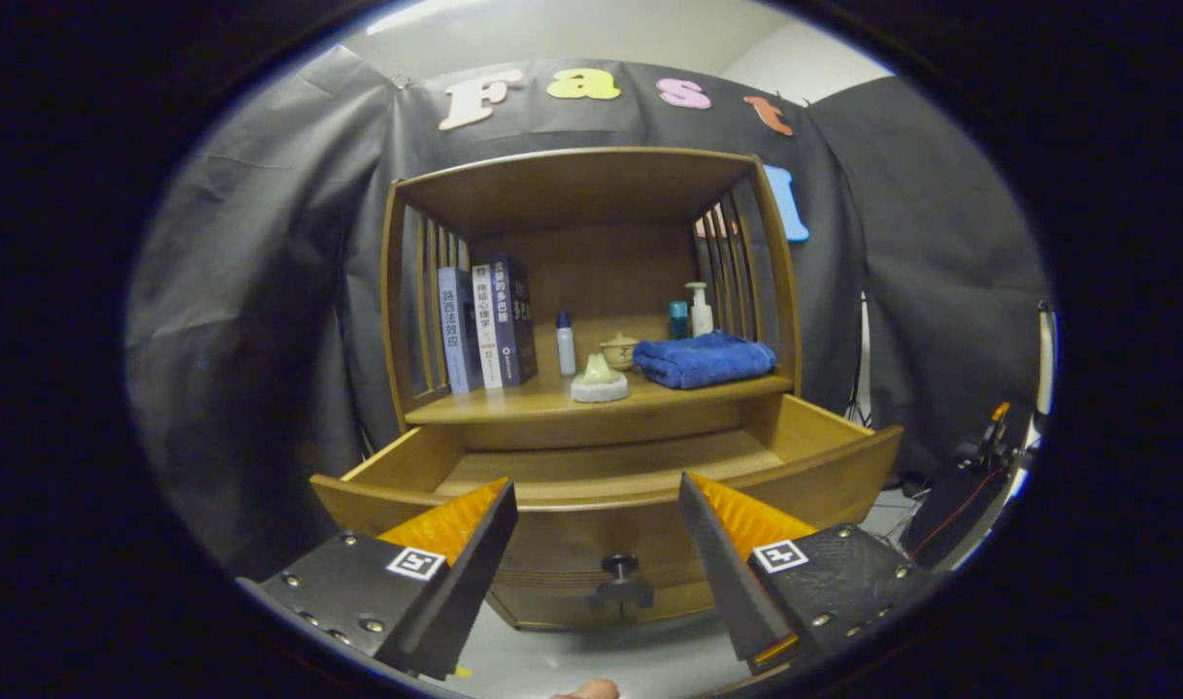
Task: Pull open the drawer, take out the items inside it, and place them on the countertop above the cabinet.
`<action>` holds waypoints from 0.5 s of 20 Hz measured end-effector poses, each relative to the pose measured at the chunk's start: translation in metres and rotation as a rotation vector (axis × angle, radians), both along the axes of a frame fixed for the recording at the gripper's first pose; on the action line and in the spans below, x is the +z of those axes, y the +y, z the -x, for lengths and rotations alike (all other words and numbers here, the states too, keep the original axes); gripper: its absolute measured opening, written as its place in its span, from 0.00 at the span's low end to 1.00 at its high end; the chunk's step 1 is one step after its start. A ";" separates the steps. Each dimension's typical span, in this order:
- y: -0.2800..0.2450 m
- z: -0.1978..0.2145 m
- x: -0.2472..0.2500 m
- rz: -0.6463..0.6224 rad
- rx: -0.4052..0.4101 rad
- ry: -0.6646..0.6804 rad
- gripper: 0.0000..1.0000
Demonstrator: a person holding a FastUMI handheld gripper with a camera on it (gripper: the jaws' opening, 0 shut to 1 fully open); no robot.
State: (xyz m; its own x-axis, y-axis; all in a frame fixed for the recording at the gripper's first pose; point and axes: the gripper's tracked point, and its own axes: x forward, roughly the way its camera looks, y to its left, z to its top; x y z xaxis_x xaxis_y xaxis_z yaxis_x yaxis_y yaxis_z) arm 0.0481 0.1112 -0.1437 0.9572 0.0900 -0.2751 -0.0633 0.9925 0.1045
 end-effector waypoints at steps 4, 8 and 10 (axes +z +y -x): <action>0.007 -0.006 -0.024 -0.025 0.015 0.059 1.00; 0.011 -0.010 -0.039 -0.047 0.023 0.085 0.99; 0.013 -0.012 -0.046 -0.062 0.026 0.094 1.00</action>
State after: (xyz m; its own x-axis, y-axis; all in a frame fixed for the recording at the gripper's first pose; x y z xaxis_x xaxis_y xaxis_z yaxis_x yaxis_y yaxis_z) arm 0.0597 0.1245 -0.1894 0.9245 0.1343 -0.3568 -0.0762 0.9821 0.1722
